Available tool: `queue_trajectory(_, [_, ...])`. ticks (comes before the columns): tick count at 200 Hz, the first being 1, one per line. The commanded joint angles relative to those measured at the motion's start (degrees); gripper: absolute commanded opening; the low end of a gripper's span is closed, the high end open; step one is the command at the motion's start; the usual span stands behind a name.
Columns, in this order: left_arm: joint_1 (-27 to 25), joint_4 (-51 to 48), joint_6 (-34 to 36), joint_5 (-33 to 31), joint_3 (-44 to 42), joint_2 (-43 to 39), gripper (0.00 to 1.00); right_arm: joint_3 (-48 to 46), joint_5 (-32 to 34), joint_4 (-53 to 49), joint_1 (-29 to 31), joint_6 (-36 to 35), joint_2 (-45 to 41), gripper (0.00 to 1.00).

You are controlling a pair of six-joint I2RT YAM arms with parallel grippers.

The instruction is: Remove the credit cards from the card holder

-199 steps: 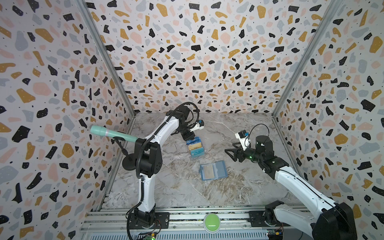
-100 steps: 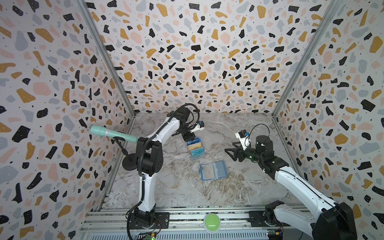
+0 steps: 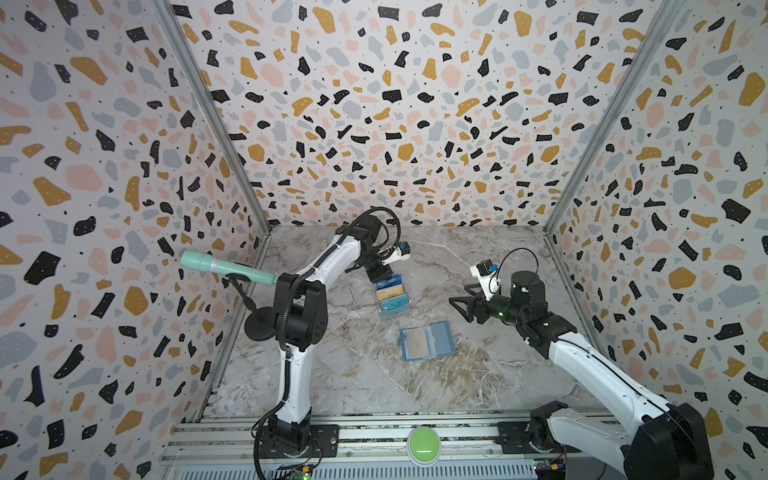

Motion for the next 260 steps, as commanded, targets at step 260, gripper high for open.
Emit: queue_trajectory(260, [0.3, 15.1, -7.5, -2.1, -7.6, -7.7, 0.25, -0.1, -1.2, 1.0, -0.2, -0.1, -0.2, 0.76])
